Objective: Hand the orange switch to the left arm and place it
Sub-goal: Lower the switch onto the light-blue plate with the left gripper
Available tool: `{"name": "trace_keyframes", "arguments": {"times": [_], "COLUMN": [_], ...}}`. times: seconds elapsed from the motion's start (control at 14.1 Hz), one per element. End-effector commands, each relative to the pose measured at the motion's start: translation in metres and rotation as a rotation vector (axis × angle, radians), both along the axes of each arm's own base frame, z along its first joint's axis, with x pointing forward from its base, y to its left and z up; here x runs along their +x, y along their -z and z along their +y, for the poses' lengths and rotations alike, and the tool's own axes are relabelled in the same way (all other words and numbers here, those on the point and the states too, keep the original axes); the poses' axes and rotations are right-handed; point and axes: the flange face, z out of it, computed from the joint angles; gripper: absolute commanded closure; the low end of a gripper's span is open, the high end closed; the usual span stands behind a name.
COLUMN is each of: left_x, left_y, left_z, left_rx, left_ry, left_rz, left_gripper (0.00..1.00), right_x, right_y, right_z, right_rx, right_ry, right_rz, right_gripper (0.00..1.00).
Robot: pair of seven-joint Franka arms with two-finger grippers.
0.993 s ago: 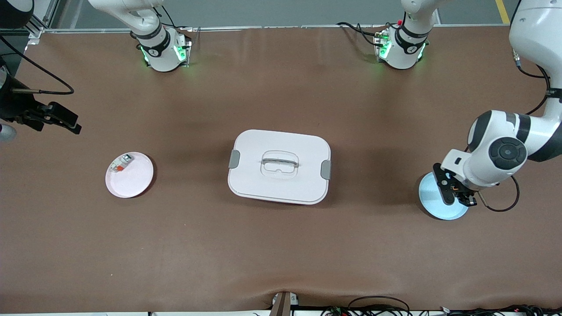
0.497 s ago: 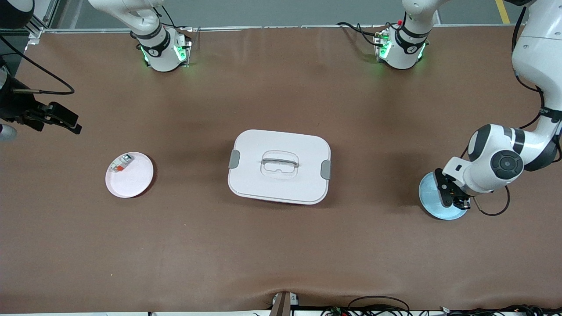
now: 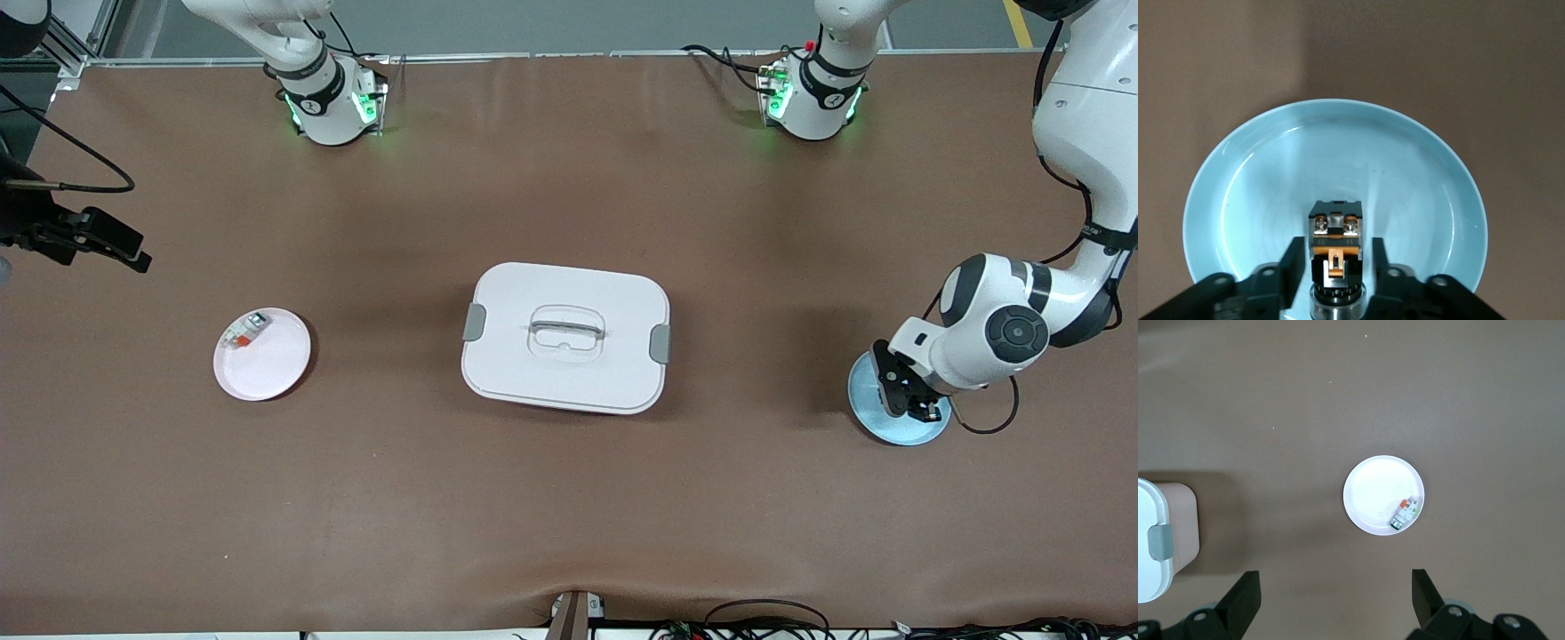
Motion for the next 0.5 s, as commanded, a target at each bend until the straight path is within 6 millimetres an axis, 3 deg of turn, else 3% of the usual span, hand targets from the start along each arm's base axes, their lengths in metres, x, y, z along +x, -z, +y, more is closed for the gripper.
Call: {"name": "trace_keyframes", "arguments": {"times": [0.0, 0.43], "left_x": [0.004, 0.018], "left_y": [-0.021, -0.124], "left_z": [0.002, -0.005], "left_rx": [0.007, -0.113], "left_ry": [0.002, -0.306], "left_rz": [-0.040, -0.093], "left_gripper": [0.00, 0.00], "right_x": [0.000, 0.001], "right_y": [-0.006, -0.006], "right_z": [-0.001, 0.002], "right_rx": [-0.003, -0.005], "right_ry": [-0.005, -0.009], "right_rz": [-0.001, -0.002], "right_gripper": [0.00, 0.00]}}
